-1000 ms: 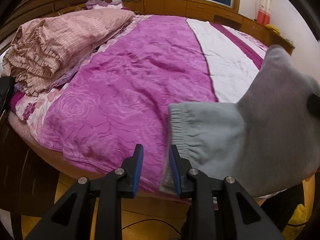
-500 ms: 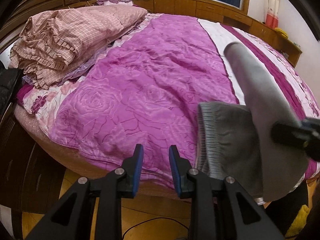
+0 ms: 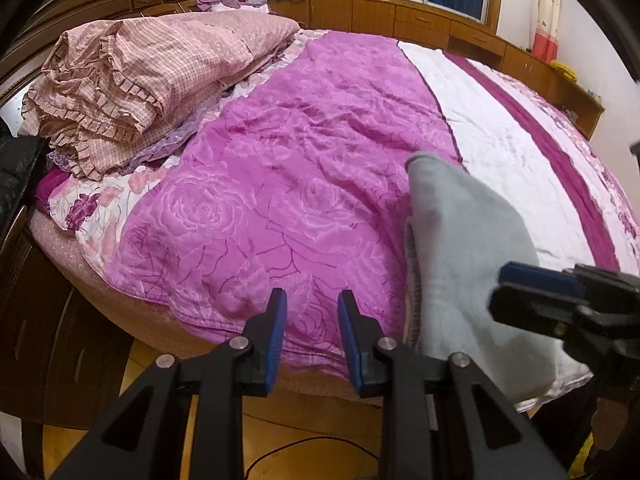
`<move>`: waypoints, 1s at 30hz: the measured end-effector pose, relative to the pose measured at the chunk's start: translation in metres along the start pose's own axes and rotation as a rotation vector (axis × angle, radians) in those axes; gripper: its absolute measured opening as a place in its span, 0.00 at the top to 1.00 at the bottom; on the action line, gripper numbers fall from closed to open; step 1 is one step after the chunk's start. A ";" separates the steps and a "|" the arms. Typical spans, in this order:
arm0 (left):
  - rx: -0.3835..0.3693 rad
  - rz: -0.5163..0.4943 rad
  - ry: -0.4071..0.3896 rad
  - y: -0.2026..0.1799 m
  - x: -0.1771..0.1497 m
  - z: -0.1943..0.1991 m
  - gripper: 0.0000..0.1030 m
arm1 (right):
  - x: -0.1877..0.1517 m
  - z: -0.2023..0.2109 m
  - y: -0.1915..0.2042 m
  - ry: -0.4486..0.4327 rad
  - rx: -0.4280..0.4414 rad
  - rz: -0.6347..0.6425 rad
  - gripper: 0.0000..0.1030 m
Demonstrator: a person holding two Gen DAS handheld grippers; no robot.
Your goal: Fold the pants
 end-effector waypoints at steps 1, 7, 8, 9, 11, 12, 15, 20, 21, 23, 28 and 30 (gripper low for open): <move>-0.010 0.005 -0.004 0.000 0.002 0.003 0.74 | 0.000 0.007 -0.002 -0.014 0.005 -0.005 0.70; -0.105 0.015 -0.016 -0.016 0.008 0.015 0.73 | -0.006 0.042 -0.029 -0.089 -0.097 -0.014 0.59; -0.131 0.010 -0.014 -0.021 0.009 0.016 0.73 | -0.008 0.045 -0.035 -0.089 -0.113 -0.027 0.56; -0.157 0.004 -0.010 -0.027 0.010 0.015 0.72 | -0.012 0.048 -0.044 -0.086 -0.130 -0.051 0.54; -0.182 -0.001 -0.003 -0.037 0.011 0.012 0.71 | -0.016 0.050 -0.057 -0.072 -0.140 -0.086 0.52; -0.188 -0.008 0.000 -0.042 0.011 0.010 0.71 | -0.019 0.050 -0.063 -0.060 -0.147 -0.105 0.52; -0.204 -0.034 0.017 -0.057 0.013 0.002 0.71 | -0.028 0.046 -0.081 -0.030 -0.156 -0.174 0.52; -0.228 -0.047 0.062 -0.069 0.013 -0.016 0.60 | -0.040 0.029 -0.100 0.017 -0.141 -0.254 0.52; -0.221 -0.050 0.072 -0.070 0.012 -0.022 0.60 | -0.042 0.026 -0.101 0.025 -0.138 -0.259 0.52; -0.204 -0.068 0.105 -0.070 0.010 -0.036 0.58 | -0.046 0.015 -0.106 0.048 -0.115 -0.275 0.52; -0.171 -0.093 0.108 -0.067 0.002 -0.052 0.42 | -0.060 -0.013 -0.123 0.070 -0.015 -0.347 0.47; -0.184 -0.089 0.111 -0.066 0.001 -0.056 0.38 | -0.063 -0.014 -0.129 0.030 0.024 -0.344 0.47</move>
Point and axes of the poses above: each gripper's, at about its wrist camera, not at the fingertips, and z roughly against the way its jaws point, y to its left, x to its top, the point moved 3 cm from there along -z, roughly the way its jaws point, and after that the axes turned 1 degree about -x, right-handed, at the moved point
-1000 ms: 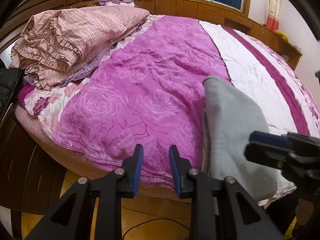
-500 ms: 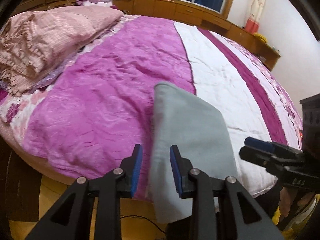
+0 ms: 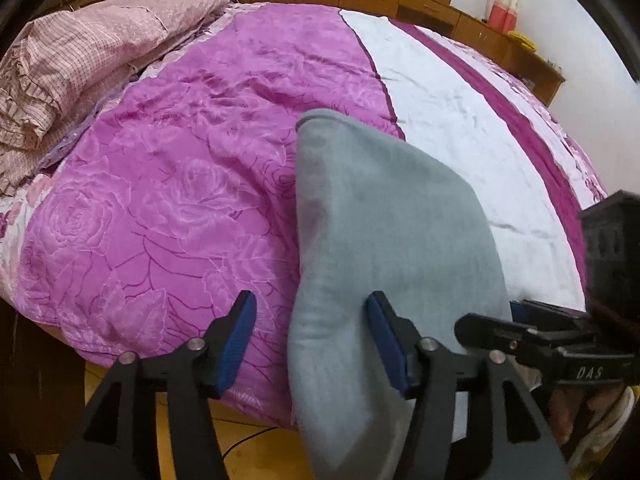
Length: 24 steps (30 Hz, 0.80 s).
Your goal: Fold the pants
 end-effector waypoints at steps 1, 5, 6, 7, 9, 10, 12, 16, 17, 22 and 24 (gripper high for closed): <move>-0.016 0.015 0.007 0.003 0.000 -0.003 0.38 | -0.001 0.000 -0.001 -0.006 0.010 0.010 0.47; -0.084 0.051 0.010 0.007 0.001 -0.009 0.37 | -0.002 -0.001 0.003 -0.008 0.001 0.028 0.45; -0.100 0.056 0.006 0.007 0.000 -0.010 0.37 | -0.002 -0.001 0.003 -0.011 0.005 0.031 0.45; -0.111 0.058 0.004 0.007 0.000 -0.010 0.37 | -0.002 -0.002 0.002 -0.014 0.013 0.037 0.45; -0.141 0.065 0.005 0.006 -0.001 -0.013 0.37 | -0.002 -0.002 0.002 -0.016 0.020 0.041 0.45; -0.162 0.076 0.009 0.007 -0.001 -0.015 0.37 | -0.001 -0.002 0.003 -0.016 0.017 0.039 0.45; -0.220 0.130 0.019 0.010 -0.001 -0.021 0.37 | 0.002 -0.005 0.006 -0.019 0.006 0.039 0.44; -0.280 0.190 0.022 0.011 -0.002 -0.027 0.38 | 0.004 -0.011 0.011 -0.050 -0.015 0.075 0.44; -0.283 0.182 0.020 0.010 -0.002 -0.026 0.40 | 0.005 -0.011 0.011 -0.051 -0.018 0.069 0.44; -0.313 0.199 0.010 0.007 -0.004 -0.015 0.58 | 0.002 0.005 0.014 -0.054 0.044 0.035 0.75; -0.326 0.205 -0.008 0.005 -0.008 -0.004 0.62 | -0.001 0.016 0.017 -0.060 0.084 0.026 0.79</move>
Point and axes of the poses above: each gripper's, at about its wrist camera, not at the fingertips, and z roughly against the way its jaws point, y to its left, x to its top, the point moved 3 cm from there along -z, roughly the way its jaws point, and after that the axes turned 1 degree about -x, right-handed, at the moved point
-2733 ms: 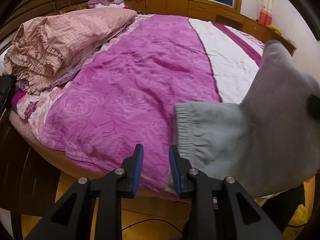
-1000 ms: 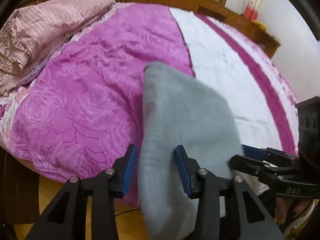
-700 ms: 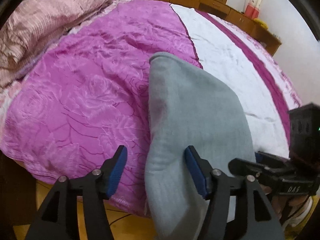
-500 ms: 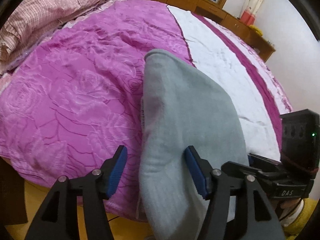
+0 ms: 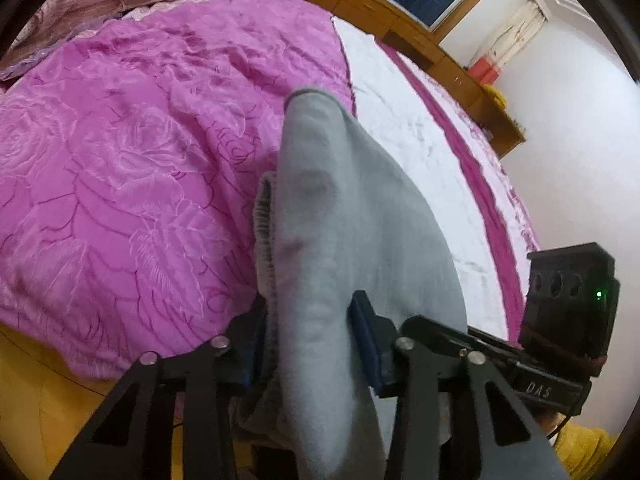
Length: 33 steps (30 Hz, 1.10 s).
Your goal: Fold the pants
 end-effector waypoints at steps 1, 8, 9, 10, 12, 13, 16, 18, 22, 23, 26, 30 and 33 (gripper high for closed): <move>-0.015 0.002 -0.003 -0.005 -0.004 0.007 0.63 | -0.002 0.006 0.003 -0.007 0.001 0.011 0.79; -0.034 -0.029 -0.087 -0.048 -0.019 0.043 0.63 | -0.008 0.057 0.021 -0.042 0.041 0.051 0.80; -0.029 -0.042 -0.100 -0.055 -0.020 0.047 0.64 | -0.008 0.064 0.022 -0.050 0.046 0.047 0.80; -0.021 -0.063 -0.109 -0.067 -0.021 0.051 0.63 | -0.007 0.074 0.022 -0.059 0.049 0.041 0.80; -0.022 -0.079 -0.118 -0.083 -0.020 0.054 0.64 | -0.006 0.090 0.022 -0.071 0.043 0.030 0.80; -0.028 -0.097 -0.120 -0.095 -0.020 0.056 0.63 | -0.005 0.100 0.022 -0.082 0.038 0.026 0.80; -0.043 -0.143 -0.117 -0.125 -0.017 0.051 0.63 | -0.003 0.129 0.017 -0.114 0.005 0.033 0.80; -0.056 -0.171 -0.113 -0.147 -0.015 0.043 0.63 | -0.001 0.145 0.011 -0.128 -0.018 0.040 0.80; -0.086 -0.197 -0.088 -0.179 -0.013 0.025 0.63 | 0.004 0.177 -0.009 -0.144 -0.061 0.037 0.80; -0.092 -0.207 -0.075 -0.189 -0.011 0.017 0.63 | 0.005 0.184 -0.015 -0.146 -0.073 0.039 0.80; -0.107 -0.233 -0.046 -0.216 -0.006 -0.003 0.63 | 0.012 0.205 -0.036 -0.157 -0.104 0.041 0.80; -0.125 -0.266 -0.029 -0.245 0.005 -0.034 0.63 | 0.028 0.226 -0.069 -0.161 -0.111 0.021 0.80; -0.139 -0.303 -0.021 -0.270 0.017 -0.067 0.63 | 0.043 0.240 -0.097 -0.172 -0.132 0.020 0.80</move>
Point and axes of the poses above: each gripper's, at about its wrist camera, not at the fingertips, and z roughly against the way its jaws point, y to its left, x to its top, the point moved 3 cm from there along -z, roughly the way its jaws point, and after that the axes turned 1 degree about -x, right-handed, at the moved point
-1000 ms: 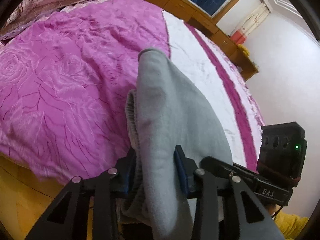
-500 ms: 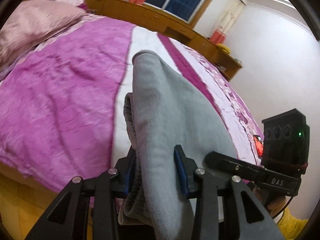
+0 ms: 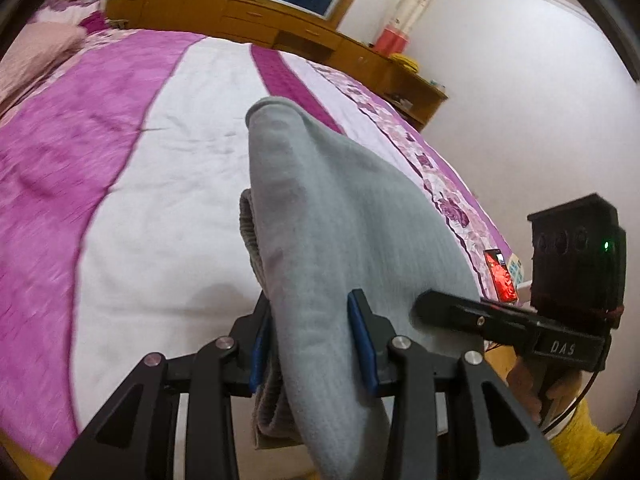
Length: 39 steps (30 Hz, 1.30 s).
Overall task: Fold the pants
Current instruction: 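Lay the folded bundle down on the quilt and open both grippers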
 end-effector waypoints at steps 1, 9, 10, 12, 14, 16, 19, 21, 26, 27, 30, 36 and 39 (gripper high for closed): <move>-0.007 -0.002 0.005 -0.004 0.005 -0.012 0.63 | 0.007 0.000 -0.011 0.000 -0.019 0.005 0.80; -0.044 0.016 0.050 -0.008 0.036 -0.101 0.63 | 0.052 -0.012 -0.081 0.029 -0.118 0.011 0.80; -0.042 0.016 0.056 -0.004 0.039 -0.106 0.63 | 0.055 -0.015 -0.086 0.033 -0.132 0.015 0.80; -0.032 0.011 0.082 -0.001 0.044 -0.127 0.62 | 0.060 -0.025 -0.098 0.041 -0.166 0.019 0.80; -0.002 0.001 0.122 0.005 0.046 -0.146 0.62 | 0.063 -0.036 -0.112 0.046 -0.204 0.014 0.80; 0.019 -0.007 0.159 0.010 0.045 -0.161 0.62 | 0.061 -0.050 -0.120 0.058 -0.236 0.008 0.80; 0.020 -0.024 0.195 0.019 0.041 -0.177 0.61 | 0.053 -0.066 -0.139 0.069 -0.284 -0.037 0.75; 0.030 -0.034 0.209 0.019 0.041 -0.181 0.61 | 0.049 -0.069 -0.150 0.062 -0.285 -0.078 0.72; 0.070 -0.092 0.226 0.007 0.045 -0.176 0.61 | 0.045 -0.064 -0.154 0.037 -0.282 -0.133 0.71; 0.072 -0.089 0.225 0.006 0.045 -0.173 0.61 | 0.045 -0.062 -0.151 0.034 -0.287 -0.131 0.70; 0.123 -0.117 0.204 0.001 0.045 -0.150 0.70 | 0.041 -0.048 -0.140 0.017 -0.318 -0.105 0.70; 0.172 -0.199 0.162 -0.021 0.036 -0.105 0.78 | 0.021 -0.009 -0.119 -0.060 -0.335 -0.080 0.73; 0.196 -0.198 0.136 -0.022 0.028 -0.097 0.81 | 0.005 0.003 -0.104 -0.101 -0.333 -0.057 0.82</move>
Point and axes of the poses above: each gripper's, at about its wrist camera, not at the fingertips, and z roughly against the way its jaws point, y to its left, x to its top, the point moved 3 cm from there along -z, roughly the way its jaws point, and after that the axes turned 1 degree about -x, right-handed, at the moved point
